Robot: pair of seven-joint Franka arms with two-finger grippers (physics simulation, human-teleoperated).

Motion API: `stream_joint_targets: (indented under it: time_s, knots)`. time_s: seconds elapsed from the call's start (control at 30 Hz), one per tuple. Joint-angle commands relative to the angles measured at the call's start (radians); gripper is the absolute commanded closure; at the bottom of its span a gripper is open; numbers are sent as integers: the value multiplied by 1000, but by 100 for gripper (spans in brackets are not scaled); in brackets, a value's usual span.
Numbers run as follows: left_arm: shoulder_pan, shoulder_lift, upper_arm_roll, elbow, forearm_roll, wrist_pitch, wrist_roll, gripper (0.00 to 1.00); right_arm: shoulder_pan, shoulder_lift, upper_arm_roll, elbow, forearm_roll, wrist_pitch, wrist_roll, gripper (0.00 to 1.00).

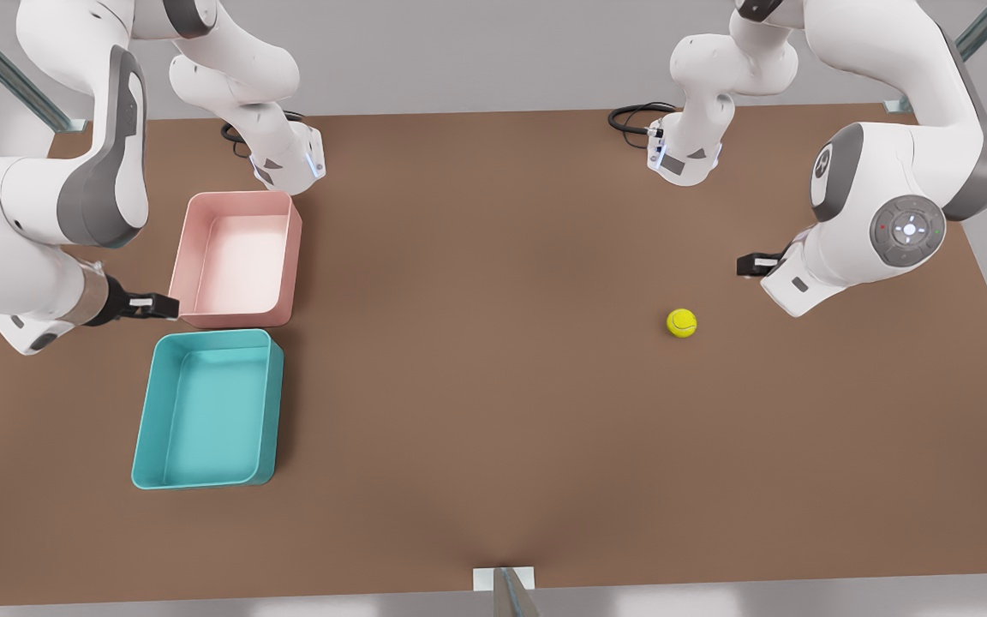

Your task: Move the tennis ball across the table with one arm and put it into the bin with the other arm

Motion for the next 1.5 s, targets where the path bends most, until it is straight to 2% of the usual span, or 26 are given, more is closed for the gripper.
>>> stream_joint_targets:
  time_s: [0.0,0.03,0.07,0.1,0.13,0.17,0.2,0.3,0.33,0.43,0.5,0.57,0.63,0.7,0.93,1.17,1.47]
  knots:
    - [0,-1,0,0,1,9,13,0,0,0,-1,-1,3,22,4,0]
    - [0,-1,0,0,0,9,13,0,0,4,-3,1,2,22,2,0]
    - [0,0,0,-7,1,15,13,30,-2,7,-6,2,2,19,10,0]
    - [0,0,-2,-23,4,21,24,78,-8,7,-7,1,2,19,4,0]
    - [3,-1,8,-64,6,87,439,79,-6,7,-6,-4,-6,19,4,0]
    - [9,-1,34,-99,6,151,667,79,-8,7,-6,-7,-4,19,2,0]
    - [11,-7,41,-188,9,280,690,79,-8,7,-6,-10,-3,19,1,0]
    - [46,-3,49,-418,43,575,1317,79,-8,9,-6,-14,2,19,1,0]
    - [49,-1,49,-503,41,615,1446,79,-8,9,-6,-14,2,19,1,0]
    - [51,11,49,-596,43,719,1733,79,-8,0,-4,-34,3,23,-3,0]
    - [49,46,46,-644,46,770,1883,79,-11,-95,-6,-123,3,37,-3,0]
    - [51,71,44,-679,52,887,1997,79,-11,-101,-6,-123,2,35,-3,0]
    - [61,79,41,-774,80,995,2001,79,-11,-97,-6,-123,2,37,-3,0]
    - [74,95,41,-780,104,1022,2142,79,-11,-97,-6,-125,2,37,-3,0]
    - [75,103,23,-851,101,1023,1830,79,-12,-89,-6,-126,5,38,-3,0]
    - [72,111,23,-868,98,1037,1722,79,-23,-80,-7,-128,14,38,-16,0]
    - [64,122,20,-888,47,1160,1705,79,-25,-80,-7,-134,17,40,-16,0]
